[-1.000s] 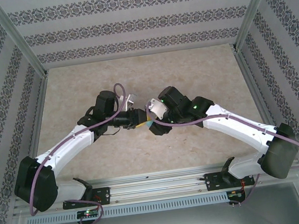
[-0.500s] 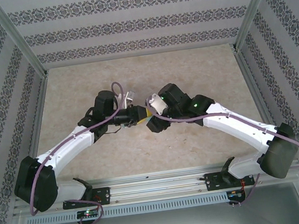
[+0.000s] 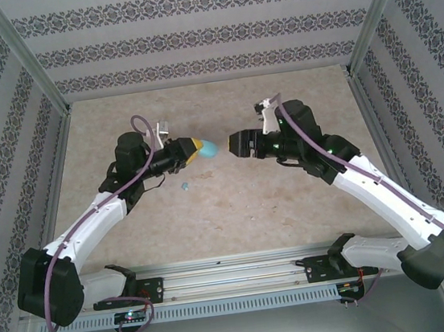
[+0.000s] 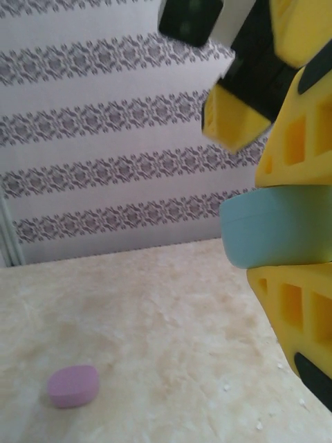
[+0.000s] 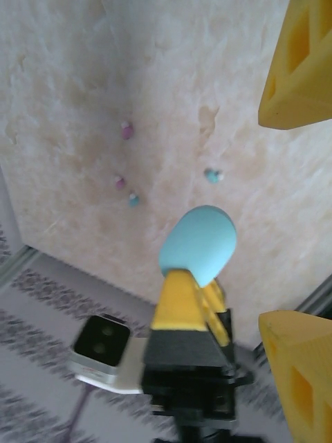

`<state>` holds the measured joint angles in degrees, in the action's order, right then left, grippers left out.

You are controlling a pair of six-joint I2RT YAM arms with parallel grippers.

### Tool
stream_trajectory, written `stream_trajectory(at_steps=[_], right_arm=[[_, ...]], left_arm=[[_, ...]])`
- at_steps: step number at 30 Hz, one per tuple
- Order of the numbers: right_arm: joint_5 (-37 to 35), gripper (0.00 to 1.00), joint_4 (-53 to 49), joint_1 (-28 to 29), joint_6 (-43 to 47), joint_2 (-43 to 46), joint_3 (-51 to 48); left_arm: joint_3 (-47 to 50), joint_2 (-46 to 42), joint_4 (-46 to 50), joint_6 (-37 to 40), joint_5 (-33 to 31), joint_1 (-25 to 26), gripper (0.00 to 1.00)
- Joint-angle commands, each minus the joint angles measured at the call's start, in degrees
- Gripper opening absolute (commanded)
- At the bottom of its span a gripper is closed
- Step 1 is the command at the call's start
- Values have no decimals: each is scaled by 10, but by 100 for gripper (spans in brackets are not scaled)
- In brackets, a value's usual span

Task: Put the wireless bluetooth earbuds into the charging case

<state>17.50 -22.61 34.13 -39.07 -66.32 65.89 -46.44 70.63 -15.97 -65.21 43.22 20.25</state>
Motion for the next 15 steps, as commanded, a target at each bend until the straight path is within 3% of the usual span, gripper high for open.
stream_trajectory(at_steps=[1, 6, 15], right_arm=[[66, 70, 97, 0, -123, -22, -16], [104, 70, 165, 0, -190, -67, -24], [132, 70, 287, 0, -279, -94, -53]], left_arm=[[12, -6, -102, -56, -8, -9, 17], [23, 2, -176, -100, -14, -10, 17], [3, 5, -169, -95, -22, -10, 17]])
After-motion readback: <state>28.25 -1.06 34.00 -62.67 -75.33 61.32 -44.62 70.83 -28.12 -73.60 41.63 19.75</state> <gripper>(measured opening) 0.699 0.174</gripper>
